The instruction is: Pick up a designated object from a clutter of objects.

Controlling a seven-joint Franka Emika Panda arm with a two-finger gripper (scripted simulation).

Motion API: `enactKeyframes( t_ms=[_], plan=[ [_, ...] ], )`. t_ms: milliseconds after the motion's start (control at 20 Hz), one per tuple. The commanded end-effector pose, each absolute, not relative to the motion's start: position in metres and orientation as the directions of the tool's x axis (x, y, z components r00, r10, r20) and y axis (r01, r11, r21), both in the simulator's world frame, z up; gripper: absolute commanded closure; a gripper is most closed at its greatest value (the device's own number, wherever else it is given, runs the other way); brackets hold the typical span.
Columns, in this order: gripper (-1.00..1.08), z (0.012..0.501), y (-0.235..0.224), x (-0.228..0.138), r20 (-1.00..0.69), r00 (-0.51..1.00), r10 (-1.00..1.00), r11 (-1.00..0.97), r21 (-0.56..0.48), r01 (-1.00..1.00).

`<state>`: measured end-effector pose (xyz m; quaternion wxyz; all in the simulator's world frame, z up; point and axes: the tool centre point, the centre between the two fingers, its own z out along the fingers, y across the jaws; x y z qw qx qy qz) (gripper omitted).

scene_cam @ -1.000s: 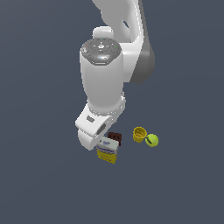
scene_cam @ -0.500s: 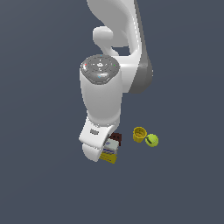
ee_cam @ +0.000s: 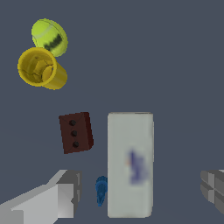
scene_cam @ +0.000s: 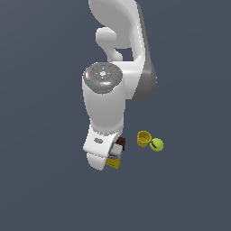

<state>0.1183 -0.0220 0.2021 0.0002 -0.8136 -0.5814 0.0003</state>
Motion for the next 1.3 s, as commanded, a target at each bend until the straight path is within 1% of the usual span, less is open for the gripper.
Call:
enactKeyframes(
  t_ms=[0,200,600,900,950,1250],
  plan=[
    [-0.92,0.202,-0.022,0.118,0.0,0.324,0.946,-0.324,0.0,0.946],
    [-0.92,0.193,-0.022,0.118,0.0,0.323,0.946,-0.323,0.0,0.946],
    [-0.92,0.157,-0.022,0.117,0.0,0.32,0.947,-0.32,0.0,0.947],
    [-0.92,0.152,-0.022,0.119,0.0,0.32,0.948,-0.32,0.0,0.948],
    [1.08,0.152,-0.022,0.119,0.0,0.32,0.948,-0.32,0.0,0.948],
    [1.08,0.152,-0.022,0.119,0.0,0.32,0.948,-0.32,0.0,0.948]
  ],
)
